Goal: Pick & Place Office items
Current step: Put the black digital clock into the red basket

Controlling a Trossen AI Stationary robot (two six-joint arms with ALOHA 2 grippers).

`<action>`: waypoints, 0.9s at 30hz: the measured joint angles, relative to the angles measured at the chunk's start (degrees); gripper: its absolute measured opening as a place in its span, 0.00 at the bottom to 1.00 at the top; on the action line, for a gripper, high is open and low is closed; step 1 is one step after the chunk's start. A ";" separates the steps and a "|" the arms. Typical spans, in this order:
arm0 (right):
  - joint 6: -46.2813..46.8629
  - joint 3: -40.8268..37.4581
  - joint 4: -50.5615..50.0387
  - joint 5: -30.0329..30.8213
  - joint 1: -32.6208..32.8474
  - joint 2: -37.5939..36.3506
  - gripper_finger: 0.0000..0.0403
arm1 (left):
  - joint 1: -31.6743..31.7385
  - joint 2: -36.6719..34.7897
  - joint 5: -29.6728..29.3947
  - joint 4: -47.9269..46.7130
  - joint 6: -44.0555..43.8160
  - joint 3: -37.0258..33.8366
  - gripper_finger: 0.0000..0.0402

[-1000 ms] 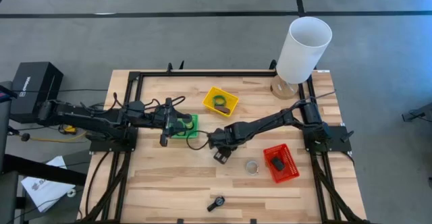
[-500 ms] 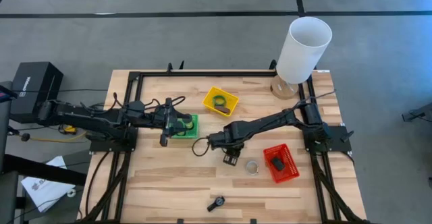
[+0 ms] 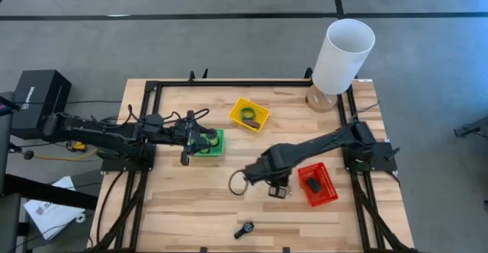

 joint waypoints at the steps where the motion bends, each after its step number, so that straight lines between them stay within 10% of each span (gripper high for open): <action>1: 1.55 0.00 -0.88 0.01 0.77 -0.87 0.36 | 0.00 0.00 0.00 0.00 0.00 0.00 0.53; 9: 14.23 -8.11 0.24 -0.09 8.40 -12.45 0.40 | 0.00 0.00 0.02 0.46 0.00 0.00 0.53; 27: 47.13 -54.16 30.05 -0.06 20.14 -34.98 0.38 | 0.00 0.00 0.02 1.65 -0.02 0.00 0.53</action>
